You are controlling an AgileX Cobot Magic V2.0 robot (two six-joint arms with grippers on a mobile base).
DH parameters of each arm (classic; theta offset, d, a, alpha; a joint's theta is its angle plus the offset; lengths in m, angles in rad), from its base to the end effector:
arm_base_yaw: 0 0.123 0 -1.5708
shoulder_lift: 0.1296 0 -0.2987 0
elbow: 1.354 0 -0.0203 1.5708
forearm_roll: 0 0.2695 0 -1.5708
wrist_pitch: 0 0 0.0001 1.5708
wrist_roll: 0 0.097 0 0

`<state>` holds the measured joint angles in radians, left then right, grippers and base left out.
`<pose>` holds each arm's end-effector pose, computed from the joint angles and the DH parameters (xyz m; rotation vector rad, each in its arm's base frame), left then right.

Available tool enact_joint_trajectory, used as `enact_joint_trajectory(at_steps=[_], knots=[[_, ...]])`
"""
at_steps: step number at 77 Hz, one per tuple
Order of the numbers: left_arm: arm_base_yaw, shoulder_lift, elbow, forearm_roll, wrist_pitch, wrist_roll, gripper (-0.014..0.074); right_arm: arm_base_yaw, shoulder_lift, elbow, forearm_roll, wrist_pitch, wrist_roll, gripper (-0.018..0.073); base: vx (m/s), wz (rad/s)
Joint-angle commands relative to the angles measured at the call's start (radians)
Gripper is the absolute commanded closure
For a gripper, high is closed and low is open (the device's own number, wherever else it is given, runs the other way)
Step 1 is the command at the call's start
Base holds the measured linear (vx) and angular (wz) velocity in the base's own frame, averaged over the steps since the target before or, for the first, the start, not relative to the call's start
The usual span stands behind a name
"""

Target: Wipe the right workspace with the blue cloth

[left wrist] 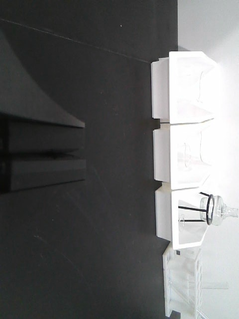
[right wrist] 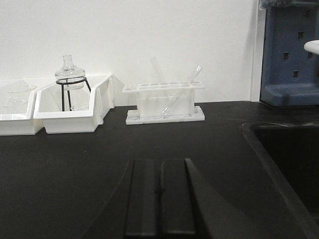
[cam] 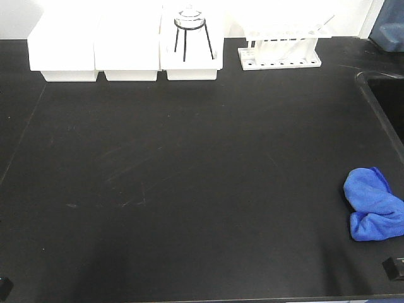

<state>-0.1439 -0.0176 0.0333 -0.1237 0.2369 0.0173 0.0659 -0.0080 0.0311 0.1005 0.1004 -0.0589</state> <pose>0.0651 -0.0123 0.1800 0.0569 1.7379 -0.2066 0.0679 0.0055 0.1932 -0.0277 1.6071 0.0910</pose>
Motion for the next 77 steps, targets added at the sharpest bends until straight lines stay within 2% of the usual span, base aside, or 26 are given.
enact_joint_trajectory(at_steps=[1, 32, 40, 55, 68, 77], knots=[[-0.007, 0.0, -0.025, -0.005, -0.082, -0.003, 0.0603, -0.002, -0.011, 0.013, -0.011, -0.082, -0.003, 0.0567, 0.0, 0.0], [-0.007, 0.0, -0.025, -0.005, -0.082, -0.003, 0.0603, -0.002, -0.011, 0.012, -0.011, -0.09, -0.003, 0.0567, 0.0, 0.0], [-0.007, 0.0, -0.025, -0.005, -0.082, -0.003, 0.0603, -0.002, -0.011, -0.039, -0.011, -0.1, -0.006, 0.0567, 0.0, 0.0], [-0.007, 0.0, -0.025, -0.005, -0.082, -0.003, 0.0603, -0.002, 0.055, -0.327, -0.011, -0.035, -0.098, 0.0567, 0.0, 0.0], [-0.007, 0.0, -0.025, -0.005, -0.082, -0.003, 0.0603, -0.002, 0.244, -0.652, -0.011, 0.133, -0.103, 0.0567, 0.0, 0.0], [-0.007, 0.0, -0.025, -0.005, -0.082, -0.003, 0.0603, -0.002, 0.369, -0.814, -0.009, 0.258, -0.101, 0.0567, 0.0, 0.0]])
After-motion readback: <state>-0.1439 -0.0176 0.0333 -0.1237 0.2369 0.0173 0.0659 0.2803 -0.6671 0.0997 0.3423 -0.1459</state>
